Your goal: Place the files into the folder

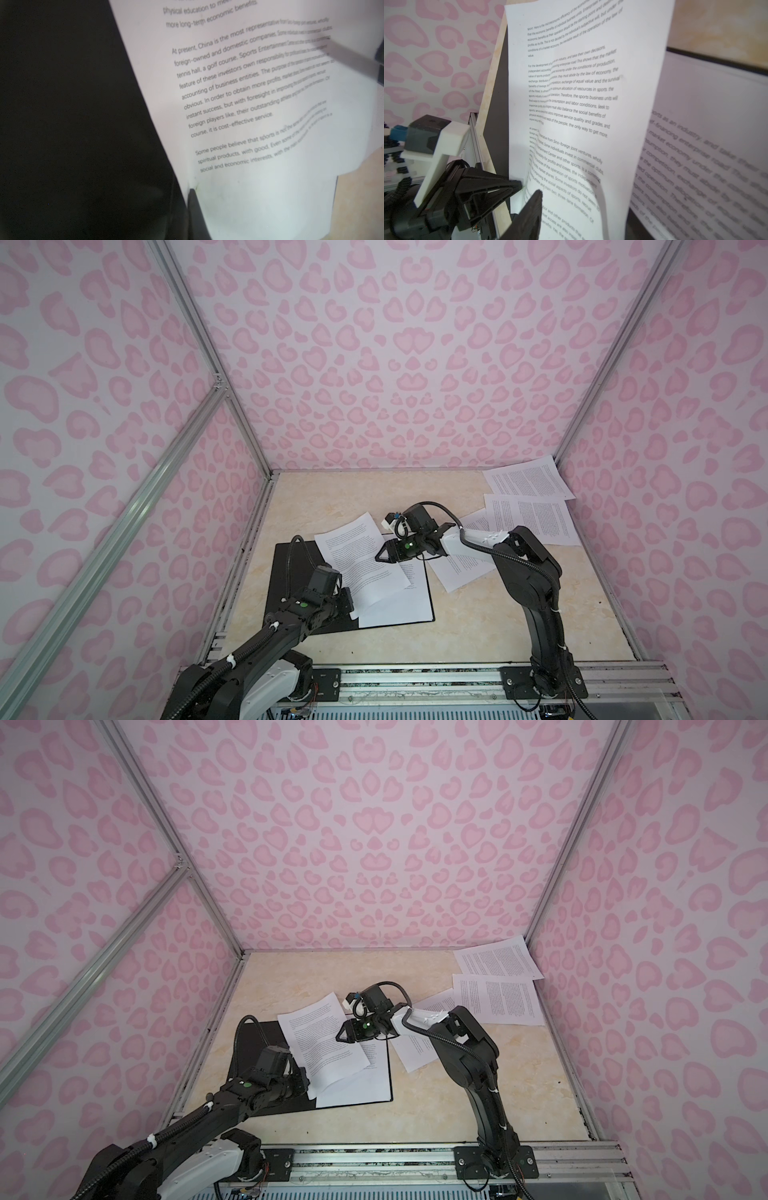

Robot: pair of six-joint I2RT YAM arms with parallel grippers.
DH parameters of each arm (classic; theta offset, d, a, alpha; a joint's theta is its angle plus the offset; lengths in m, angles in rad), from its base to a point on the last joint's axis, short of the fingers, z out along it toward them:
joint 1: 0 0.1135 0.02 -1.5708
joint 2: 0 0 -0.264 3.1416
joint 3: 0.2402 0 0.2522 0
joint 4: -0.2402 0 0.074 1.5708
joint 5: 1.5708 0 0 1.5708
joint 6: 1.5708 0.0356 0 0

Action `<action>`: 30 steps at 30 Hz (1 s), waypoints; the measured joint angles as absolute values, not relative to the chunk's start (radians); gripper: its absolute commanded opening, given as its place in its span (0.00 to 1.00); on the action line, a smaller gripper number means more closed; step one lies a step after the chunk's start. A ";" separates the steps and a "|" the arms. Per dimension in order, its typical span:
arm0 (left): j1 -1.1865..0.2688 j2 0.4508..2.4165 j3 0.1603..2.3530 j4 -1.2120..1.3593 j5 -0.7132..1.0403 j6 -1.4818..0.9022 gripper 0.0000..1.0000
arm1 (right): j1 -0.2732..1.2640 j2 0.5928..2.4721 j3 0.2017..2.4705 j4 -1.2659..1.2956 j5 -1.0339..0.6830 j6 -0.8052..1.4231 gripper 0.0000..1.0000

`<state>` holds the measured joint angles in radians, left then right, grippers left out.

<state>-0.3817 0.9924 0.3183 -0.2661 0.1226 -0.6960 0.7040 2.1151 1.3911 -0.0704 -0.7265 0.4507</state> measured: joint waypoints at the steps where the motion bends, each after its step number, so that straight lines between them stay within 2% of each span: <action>1: -0.382 0.992 0.318 -0.266 0.123 -0.696 0.04 | 0.702 2.115 1.391 -0.065 -0.736 0.456 0.41; 7: -0.382 0.971 0.318 -0.266 0.123 -0.696 0.07 | 0.693 2.118 1.376 -0.043 -0.769 0.493 0.17; 10: -0.382 0.962 0.316 -0.267 0.122 -0.696 0.14 | 0.691 2.108 1.356 -0.030 -0.773 0.506 0.02; 12: -0.382 0.957 0.316 -0.267 0.122 -0.695 0.22 | 0.692 2.086 1.336 -0.026 -0.769 0.520 0.00; 13: -0.382 0.953 0.316 -0.267 0.122 -0.688 0.28 | 0.692 2.069 1.323 -0.020 -0.766 0.521 0.00; 16: -0.382 0.923 0.331 -0.283 0.123 -0.681 0.61 | 0.689 2.000 1.262 0.004 -0.748 0.538 0.00; 17: -0.382 0.899 0.345 -0.289 0.123 -0.681 0.73 | 0.685 1.974 1.232 0.022 -0.743 0.542 0.00; 18: -0.382 0.871 0.358 -0.289 0.124 -0.681 0.94 | 0.678 1.953 1.206 0.037 -0.738 0.549 0.00; 19: -0.382 0.834 0.370 -0.289 0.126 -0.681 0.98 | 0.668 1.927 1.171 0.061 -0.729 0.567 0.00; 23: -0.382 0.714 0.446 -0.306 0.187 -0.689 0.97 | 0.632 1.837 1.055 0.114 -0.690 0.607 0.00; 30: -0.384 0.685 0.715 -0.453 0.261 -0.644 0.97 | 0.586 1.653 0.862 0.175 -0.620 0.671 0.00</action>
<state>-0.3836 0.6853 0.7155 -0.4530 0.2607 -0.6437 0.5858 1.6531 0.8619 0.1749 -0.6197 0.6708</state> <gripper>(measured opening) 0.975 0.060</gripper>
